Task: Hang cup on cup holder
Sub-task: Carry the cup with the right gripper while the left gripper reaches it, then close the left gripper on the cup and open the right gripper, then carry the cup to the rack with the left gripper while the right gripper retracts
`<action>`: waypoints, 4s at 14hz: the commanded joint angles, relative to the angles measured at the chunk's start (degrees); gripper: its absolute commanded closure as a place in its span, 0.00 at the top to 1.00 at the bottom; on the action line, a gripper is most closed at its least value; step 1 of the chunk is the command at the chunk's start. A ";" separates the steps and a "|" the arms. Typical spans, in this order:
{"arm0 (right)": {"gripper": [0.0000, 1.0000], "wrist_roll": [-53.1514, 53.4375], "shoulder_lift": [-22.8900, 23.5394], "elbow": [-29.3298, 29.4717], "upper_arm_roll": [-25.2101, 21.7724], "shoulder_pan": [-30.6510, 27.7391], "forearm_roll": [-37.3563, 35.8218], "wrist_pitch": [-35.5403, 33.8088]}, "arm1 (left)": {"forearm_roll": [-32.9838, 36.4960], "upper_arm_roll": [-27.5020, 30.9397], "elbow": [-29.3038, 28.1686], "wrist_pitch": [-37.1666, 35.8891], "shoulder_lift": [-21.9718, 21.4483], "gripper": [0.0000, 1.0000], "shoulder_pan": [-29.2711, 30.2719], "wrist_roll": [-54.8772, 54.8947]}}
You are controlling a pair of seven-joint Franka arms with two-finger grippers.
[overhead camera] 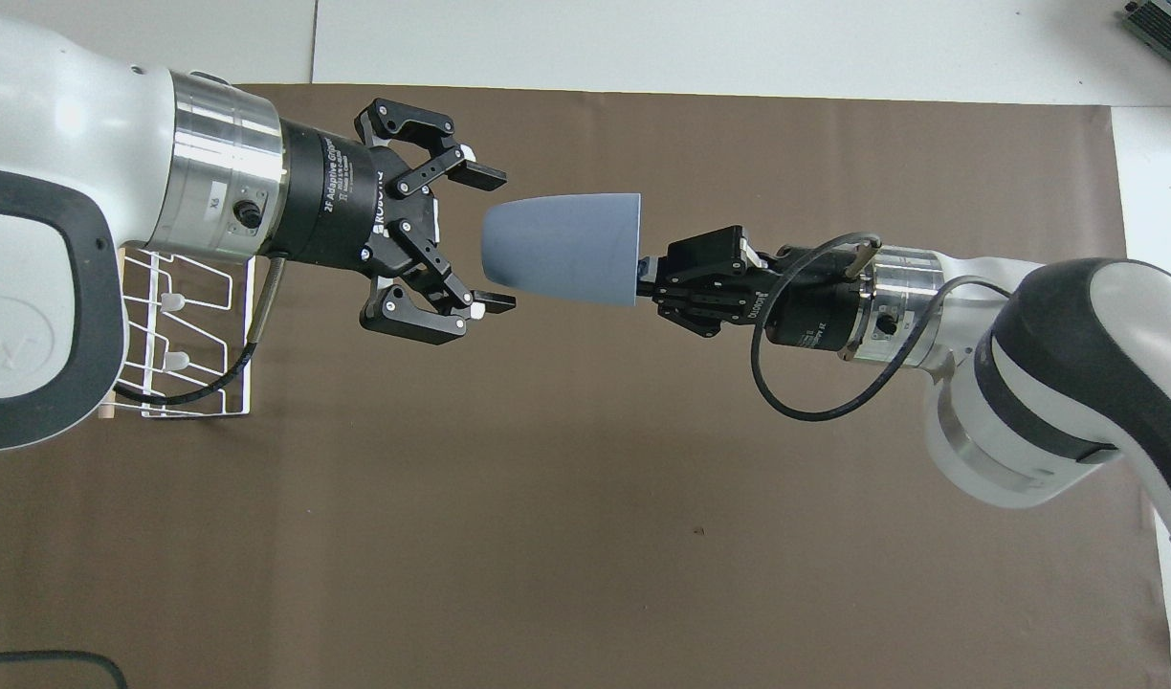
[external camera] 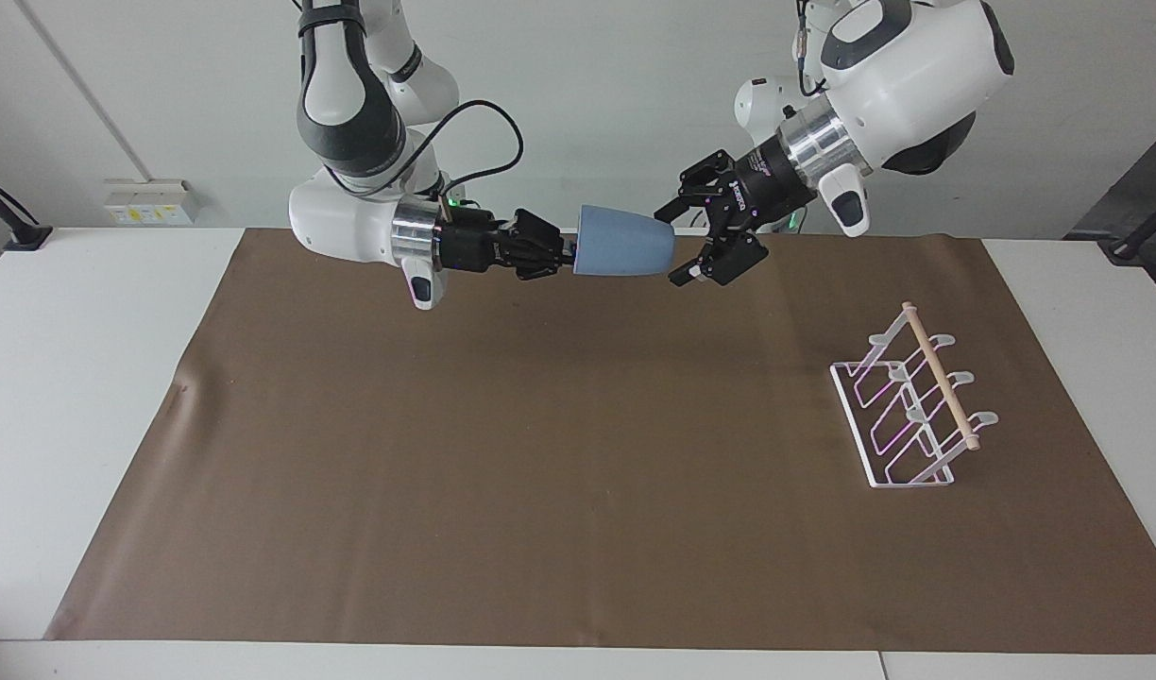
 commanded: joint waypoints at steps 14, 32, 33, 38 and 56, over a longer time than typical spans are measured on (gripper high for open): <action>0.00 -0.53 -1.74 -1.81 0.13 -0.13 1.67 0.89 | 3.00 0.35 1.63 3.54 0.93 0.00 -3.40 -2.62; 0.81 0.97 -2.01 -1.54 -0.05 -5.22 -4.39 -2.97 | 10.73 0.43 -3.37 5.73 -1.53 0.00 -3.23 0.61; 0.88 0.97 -2.01 -1.46 -0.05 -6.36 -6.74 -3.76 | 13.00 0.43 -3.98 6.43 -1.71 0.00 -3.05 2.37; 1.00 2.45 -3.32 0.21 -0.48 -9.89 -23.26 -3.51 | 22.60 0.61 -12.06 7.84 -5.57 0.00 -2.35 7.39; 1.00 6.41 -3.15 6.36 -0.92 -13.92 -89.63 1.25 | 69.06 1.14 -29.56 24.01 -10.41 0.00 7.31 21.20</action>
